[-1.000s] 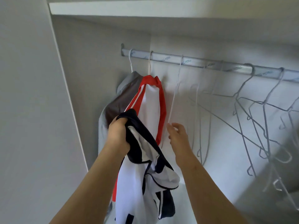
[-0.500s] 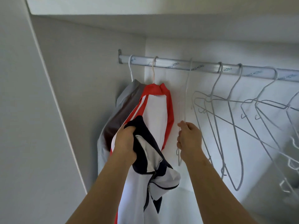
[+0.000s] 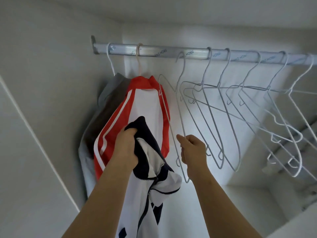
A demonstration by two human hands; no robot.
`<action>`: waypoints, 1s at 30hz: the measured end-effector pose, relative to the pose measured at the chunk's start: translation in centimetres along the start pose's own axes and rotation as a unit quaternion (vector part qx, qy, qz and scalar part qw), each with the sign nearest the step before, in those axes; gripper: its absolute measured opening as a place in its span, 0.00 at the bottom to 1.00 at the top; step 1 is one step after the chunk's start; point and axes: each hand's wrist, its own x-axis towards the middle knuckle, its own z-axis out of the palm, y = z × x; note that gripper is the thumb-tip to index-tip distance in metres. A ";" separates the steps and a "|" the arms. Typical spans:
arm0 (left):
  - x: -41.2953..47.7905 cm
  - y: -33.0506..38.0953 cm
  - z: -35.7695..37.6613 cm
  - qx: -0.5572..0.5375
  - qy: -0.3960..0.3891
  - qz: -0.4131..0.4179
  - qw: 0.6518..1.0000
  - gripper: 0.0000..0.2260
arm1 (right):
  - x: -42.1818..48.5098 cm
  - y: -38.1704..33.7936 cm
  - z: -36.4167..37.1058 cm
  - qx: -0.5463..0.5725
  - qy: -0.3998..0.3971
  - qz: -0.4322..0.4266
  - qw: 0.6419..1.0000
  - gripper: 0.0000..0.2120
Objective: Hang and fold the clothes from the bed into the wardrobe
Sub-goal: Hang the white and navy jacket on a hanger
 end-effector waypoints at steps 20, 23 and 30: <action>-15.2 -6.6 7.8 0.294 -0.228 0.203 0.906 0.24 | -15.5 1.5 -22.9 -0.136 -0.055 0.005 0.989 0.25; -18.0 -8.2 8.9 0.313 -0.246 0.199 0.895 0.24 | -17.7 2.1 -25.5 -0.136 -0.027 0.011 0.990 0.25; -24.3 -13.3 11.5 0.430 -0.337 0.216 0.809 0.21 | -19.5 0.5 -27.6 -0.149 0.047 -0.034 0.987 0.11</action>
